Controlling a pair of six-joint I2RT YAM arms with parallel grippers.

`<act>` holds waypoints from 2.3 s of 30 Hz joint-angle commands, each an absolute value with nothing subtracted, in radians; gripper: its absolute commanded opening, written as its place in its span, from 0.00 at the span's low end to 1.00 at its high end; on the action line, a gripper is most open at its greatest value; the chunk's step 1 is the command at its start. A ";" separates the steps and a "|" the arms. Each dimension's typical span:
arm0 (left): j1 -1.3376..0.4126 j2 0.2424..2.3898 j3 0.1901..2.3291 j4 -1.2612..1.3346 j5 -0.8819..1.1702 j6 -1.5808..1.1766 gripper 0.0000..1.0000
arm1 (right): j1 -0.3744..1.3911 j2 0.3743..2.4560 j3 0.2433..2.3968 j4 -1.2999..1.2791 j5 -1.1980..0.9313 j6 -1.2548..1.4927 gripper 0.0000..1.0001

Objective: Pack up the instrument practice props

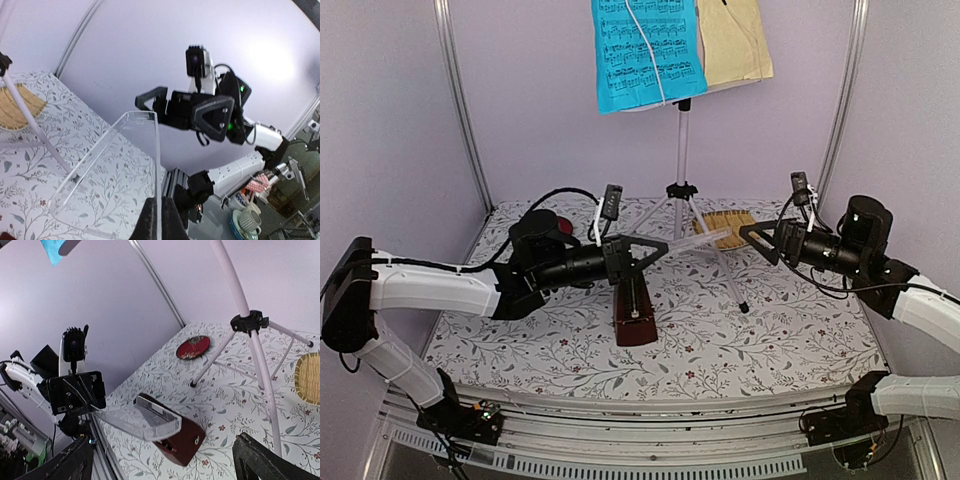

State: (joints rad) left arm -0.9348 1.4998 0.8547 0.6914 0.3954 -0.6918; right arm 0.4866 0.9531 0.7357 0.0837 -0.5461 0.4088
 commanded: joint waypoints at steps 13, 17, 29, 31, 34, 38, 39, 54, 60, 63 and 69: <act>-0.971 1.497 0.828 1.046 0.149 -0.821 0.00 | 0.745 1.152 0.718 0.773 -0.268 0.682 0.99; -0.976 1.499 0.817 1.075 0.141 -0.834 0.00 | 0.747 1.253 0.785 0.806 -0.314 0.724 1.00; -0.988 1.490 0.793 1.116 0.119 -0.829 0.00 | 0.747 1.399 0.837 0.977 -0.360 0.780 0.80; -0.990 1.492 0.794 1.125 0.120 -0.830 0.00 | 0.748 1.417 0.851 0.982 -0.367 0.782 0.80; -0.992 1.495 0.796 1.126 0.119 -0.831 0.00 | 0.749 1.442 0.877 0.991 -0.385 0.783 0.81; -0.992 1.491 0.795 1.136 0.111 -0.832 0.00 | 0.751 1.472 0.893 1.021 -0.391 0.790 0.80; -0.991 1.493 0.796 1.137 0.111 -0.832 0.00 | 0.751 1.479 0.892 1.037 -0.393 0.791 0.79; -0.995 1.509 0.811 1.087 0.122 -0.818 0.05 | 0.756 1.477 0.855 1.074 -0.349 0.760 0.53; -0.995 1.450 0.799 0.995 0.138 -0.730 0.60 | 0.755 1.404 0.802 1.037 -0.313 0.682 0.52; -1.002 1.383 0.776 0.874 0.124 -0.663 0.68 | 0.755 1.328 0.737 0.949 -0.235 0.602 0.52; -0.995 1.222 0.580 0.688 0.048 -0.651 0.83 | 0.754 1.112 0.623 0.662 -0.060 0.415 0.52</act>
